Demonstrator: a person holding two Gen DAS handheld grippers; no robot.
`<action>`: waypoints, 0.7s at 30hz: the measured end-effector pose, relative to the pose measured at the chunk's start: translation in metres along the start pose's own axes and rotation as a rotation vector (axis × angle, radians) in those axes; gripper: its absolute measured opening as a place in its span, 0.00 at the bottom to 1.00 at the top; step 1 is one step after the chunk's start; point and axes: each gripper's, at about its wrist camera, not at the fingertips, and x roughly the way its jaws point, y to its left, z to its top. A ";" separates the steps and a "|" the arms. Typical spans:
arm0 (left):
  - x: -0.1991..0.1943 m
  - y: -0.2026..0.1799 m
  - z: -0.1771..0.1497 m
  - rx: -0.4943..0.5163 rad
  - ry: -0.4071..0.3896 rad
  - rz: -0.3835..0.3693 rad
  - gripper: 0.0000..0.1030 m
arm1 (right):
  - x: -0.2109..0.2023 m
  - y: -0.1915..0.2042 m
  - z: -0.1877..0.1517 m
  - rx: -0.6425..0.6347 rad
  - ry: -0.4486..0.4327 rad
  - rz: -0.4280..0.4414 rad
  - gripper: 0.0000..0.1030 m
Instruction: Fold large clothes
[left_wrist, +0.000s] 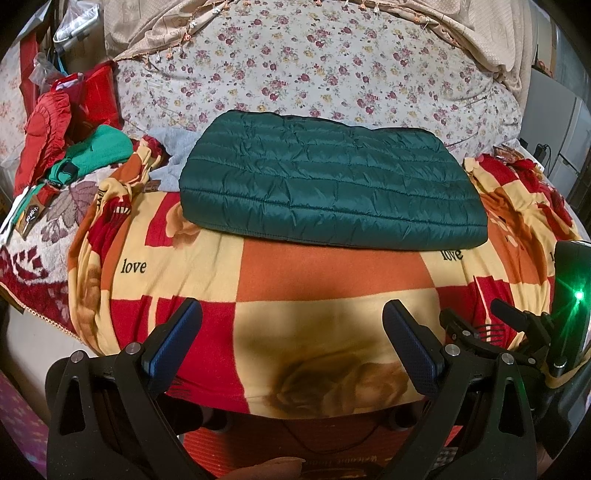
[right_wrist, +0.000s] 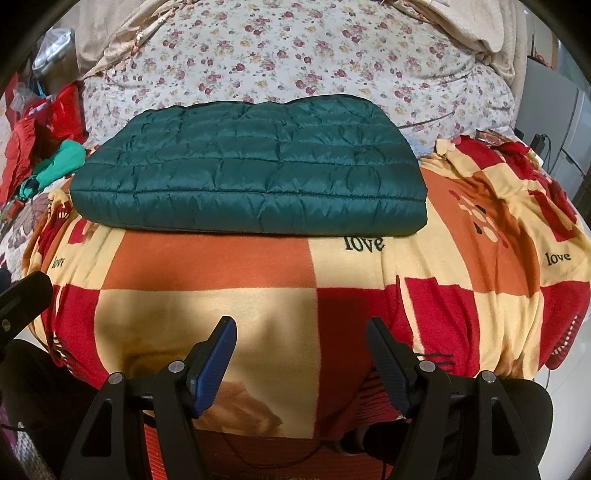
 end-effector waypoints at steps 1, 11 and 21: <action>0.000 0.000 0.000 0.000 0.000 -0.001 0.95 | 0.000 0.000 0.000 -0.001 -0.001 0.000 0.68; 0.001 0.001 -0.001 -0.002 0.002 -0.002 0.95 | 0.000 0.001 0.000 -0.003 0.000 0.004 0.68; 0.001 0.003 0.001 -0.001 0.004 -0.002 0.95 | 0.001 0.002 0.000 -0.003 0.004 0.003 0.68</action>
